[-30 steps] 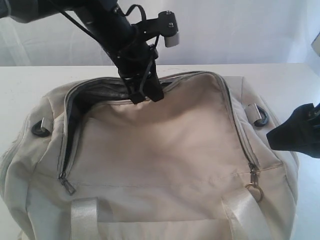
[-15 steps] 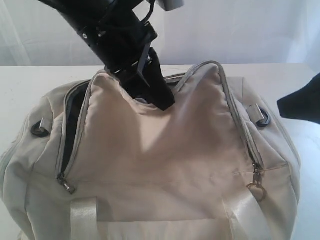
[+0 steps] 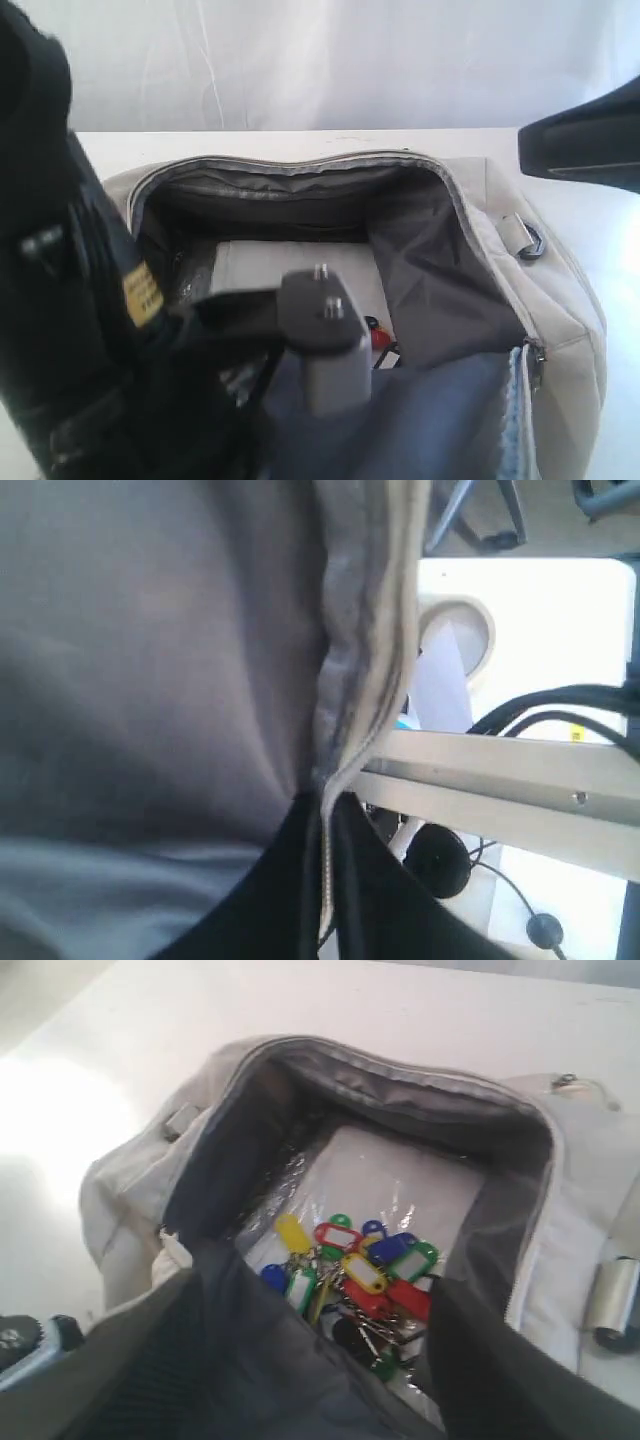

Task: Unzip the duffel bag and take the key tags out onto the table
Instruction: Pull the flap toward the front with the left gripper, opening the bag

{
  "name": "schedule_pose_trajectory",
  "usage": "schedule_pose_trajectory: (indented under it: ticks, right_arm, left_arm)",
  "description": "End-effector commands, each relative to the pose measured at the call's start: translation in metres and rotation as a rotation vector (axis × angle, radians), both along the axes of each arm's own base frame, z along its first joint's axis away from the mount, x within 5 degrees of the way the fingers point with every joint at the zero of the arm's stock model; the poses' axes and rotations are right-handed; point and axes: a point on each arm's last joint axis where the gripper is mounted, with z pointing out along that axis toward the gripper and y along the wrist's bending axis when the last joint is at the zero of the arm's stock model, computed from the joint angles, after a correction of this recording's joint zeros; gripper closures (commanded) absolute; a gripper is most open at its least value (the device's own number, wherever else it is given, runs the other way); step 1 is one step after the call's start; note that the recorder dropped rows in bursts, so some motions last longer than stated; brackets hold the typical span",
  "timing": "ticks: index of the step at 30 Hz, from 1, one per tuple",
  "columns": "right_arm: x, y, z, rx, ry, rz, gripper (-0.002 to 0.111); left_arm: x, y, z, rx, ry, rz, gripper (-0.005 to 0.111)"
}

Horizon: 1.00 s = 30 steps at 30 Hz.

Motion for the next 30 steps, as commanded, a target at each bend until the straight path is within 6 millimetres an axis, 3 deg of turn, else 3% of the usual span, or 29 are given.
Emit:
schedule_pose_trajectory:
  ticks: [1,2,4,6,8,11,13,14,16,19,22,26,30]
  right_arm:
    - [0.010,0.007,-0.018,0.049,0.153,0.127,0.058]
    - [0.010,0.008,-0.023,0.055,0.186,0.146,0.059]
    - [0.013,0.013,-0.034,0.092,0.212,0.210,0.065]
    - [0.014,0.018,-0.047,0.144,0.205,0.279,0.072]
    - [0.013,0.023,-0.062,0.161,0.255,0.315,0.079]
    - [0.011,0.030,-0.079,0.150,0.325,0.360,0.089]
    - [0.012,0.033,-0.090,0.116,0.376,0.391,0.099]
    - [0.013,0.034,-0.096,0.064,0.403,0.407,0.107]
    - [0.015,0.031,-0.105,-0.005,0.457,0.400,0.108]
    - [0.020,0.021,-0.120,-0.120,0.582,0.323,0.108]
    - [0.022,0.017,-0.126,-0.169,0.621,0.298,0.108]
    - [0.024,0.016,-0.130,-0.184,0.655,0.281,0.108]
    - [0.025,0.015,-0.132,-0.184,0.678,0.262,0.108]
  left_arm:
    - [-0.016,0.006,-0.027,0.061,0.094,0.006,0.103]
    - [-0.017,0.007,-0.030,0.071,0.102,0.011,0.099]
    - [-0.019,0.009,-0.034,0.084,0.114,0.014,0.077]
    - [-0.019,0.008,-0.034,0.080,0.121,0.015,0.049]
    - [-0.020,0.007,-0.033,0.069,0.135,0.020,0.041]
    - [-0.024,0.008,-0.026,0.068,0.186,-0.015,0.045]
    - [-0.024,0.007,-0.010,0.052,0.179,-0.054,0.052]
    - [-0.021,0.006,0.004,0.019,0.121,-0.058,0.061]
    - [-0.015,0.014,0.029,0.028,-0.045,-0.022,0.076]
    - [0.001,0.041,0.072,0.104,-0.386,0.150,0.098]
    - [0.011,0.048,0.085,0.079,-0.556,0.223,0.107]
    - [0.024,0.037,0.081,0.011,-0.654,0.241,0.107]
    - [0.037,0.021,0.044,0.096,-0.605,0.210,0.107]
